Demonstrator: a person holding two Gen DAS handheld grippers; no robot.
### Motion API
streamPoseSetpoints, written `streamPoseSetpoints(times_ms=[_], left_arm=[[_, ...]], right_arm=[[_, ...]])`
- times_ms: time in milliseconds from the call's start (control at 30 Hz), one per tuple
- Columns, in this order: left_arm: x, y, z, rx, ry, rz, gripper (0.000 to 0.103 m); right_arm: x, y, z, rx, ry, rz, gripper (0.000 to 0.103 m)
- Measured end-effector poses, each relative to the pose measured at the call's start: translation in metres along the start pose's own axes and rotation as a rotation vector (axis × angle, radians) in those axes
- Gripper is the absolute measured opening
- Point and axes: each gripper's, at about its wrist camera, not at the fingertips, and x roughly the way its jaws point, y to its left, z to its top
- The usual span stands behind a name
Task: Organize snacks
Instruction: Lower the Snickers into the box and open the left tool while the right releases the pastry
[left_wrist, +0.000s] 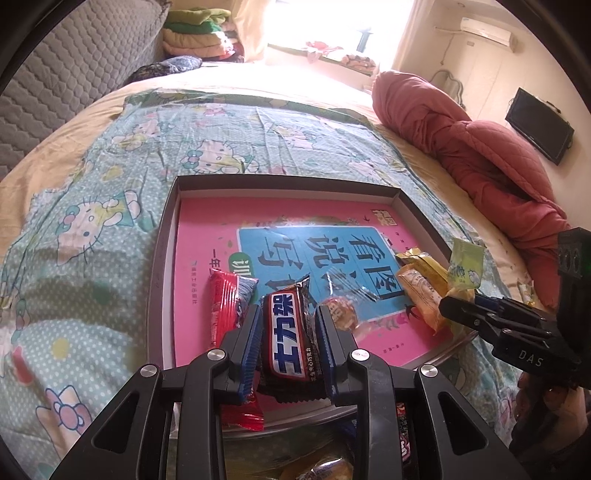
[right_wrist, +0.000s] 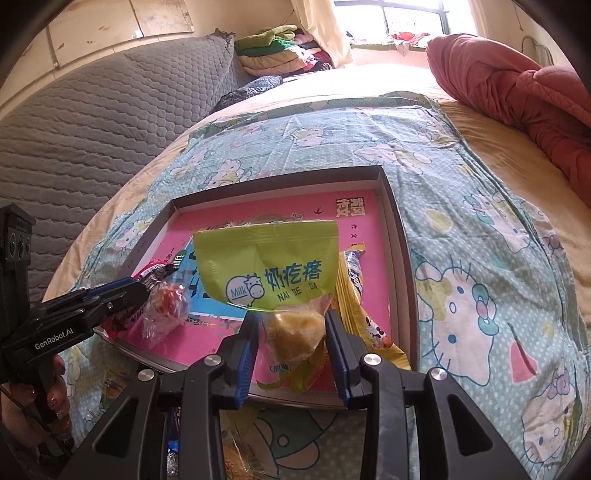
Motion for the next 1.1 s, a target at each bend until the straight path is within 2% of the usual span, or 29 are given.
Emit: streamPoseSetpoints(times_ms=[833,1100], left_arm=[[-0.0032,0.0041,0.0024,-0.016,0.000,-0.007,0.034],[-0.0080,0.0034,0.0051,-0.026,-0.006,-0.024,0.043]], right_arm=[[-0.0042,0.0004,0.0018,-0.013,-0.006,-0.024,0.039],[-0.0072,-0.0001,0.0024,-0.010,-0.021,-0.029,0.040]])
